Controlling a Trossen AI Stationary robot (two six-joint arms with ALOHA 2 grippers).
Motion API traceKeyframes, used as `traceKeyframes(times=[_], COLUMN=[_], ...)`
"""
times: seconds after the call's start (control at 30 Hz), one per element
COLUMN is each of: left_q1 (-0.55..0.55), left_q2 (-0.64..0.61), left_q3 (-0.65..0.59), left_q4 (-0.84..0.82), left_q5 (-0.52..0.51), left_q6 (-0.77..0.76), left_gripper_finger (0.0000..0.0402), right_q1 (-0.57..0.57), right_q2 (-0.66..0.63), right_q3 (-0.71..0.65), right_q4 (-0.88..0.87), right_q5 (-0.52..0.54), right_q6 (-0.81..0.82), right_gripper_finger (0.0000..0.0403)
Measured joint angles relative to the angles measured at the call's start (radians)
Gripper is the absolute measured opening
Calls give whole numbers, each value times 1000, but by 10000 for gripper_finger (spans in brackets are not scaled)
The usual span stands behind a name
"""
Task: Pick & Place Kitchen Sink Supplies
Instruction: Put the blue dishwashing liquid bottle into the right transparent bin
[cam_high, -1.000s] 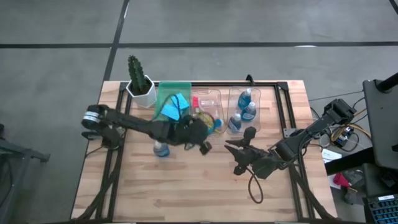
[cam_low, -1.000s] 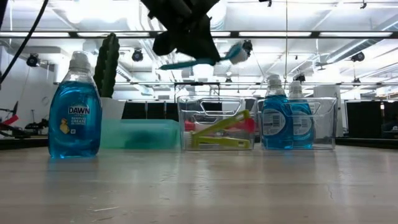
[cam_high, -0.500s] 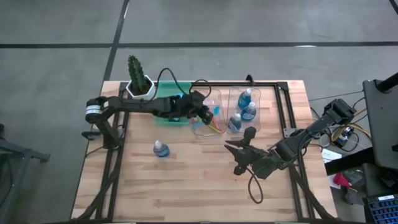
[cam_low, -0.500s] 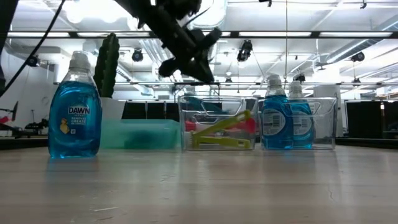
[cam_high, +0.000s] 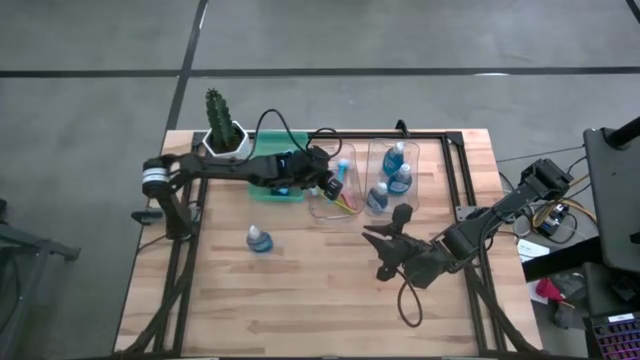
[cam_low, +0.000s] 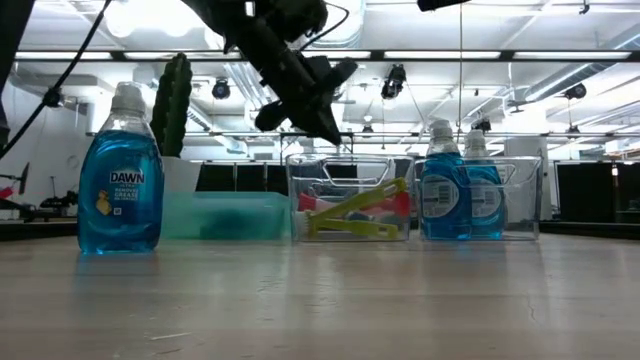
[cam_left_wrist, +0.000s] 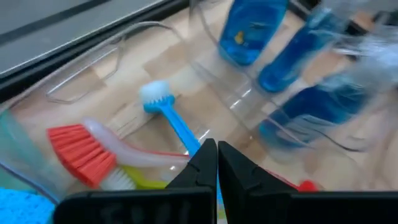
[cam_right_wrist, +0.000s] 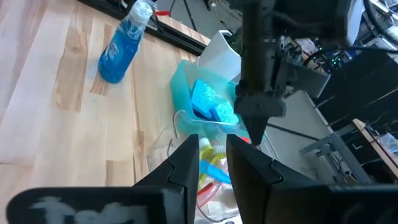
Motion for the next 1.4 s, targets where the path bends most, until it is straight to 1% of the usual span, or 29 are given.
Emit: traceKeyframes(times=[0.2,0.27,0.47,0.57,0.73,0.83,0.9,0.97,1.1,1.2,1.3,1.4], left_q1=[-33,-54,-126,-189,-334,-428,-488,-548,-659,-715,-748,-771], left_q2=[-33,-55,-151,-203,-270,-302,-313,-322,-301,-265,-248,-246], left_q3=[0,0,0,0,0,0,0,0,0,-24,-49,-71], left_q4=[-40,-58,-185,-227,-216,-256,-272,-267,-226,-162,-155,-209], left_q5=[94,97,92,107,101,98,95,59,-130,-222,-241,-247], left_q6=[25,44,52,62,64,63,62,82,126,182,178,102], left_gripper_finger=[7,7,7,7,8,15,26,41,80,120,168,214], right_q1=[0,0,0,1,1,1,1,1,0,0,0,0], right_q2=[0,0,0,0,0,0,0,0,-1,-1,-2,-2], right_q3=[0,0,0,0,0,0,0,0,0,0,0,0], right_q4=[-20,-24,-37,-39,-39,-38,-38,-35,-24,5,24,24], right_q5=[0,0,-1,-1,-1,-1,-1,0,0,0,0,-1], right_q6=[21,24,49,50,50,49,47,48,47,43,43,47], right_gripper_finger=[68,68,78,82,86,85,81,78,70,68,70,75])
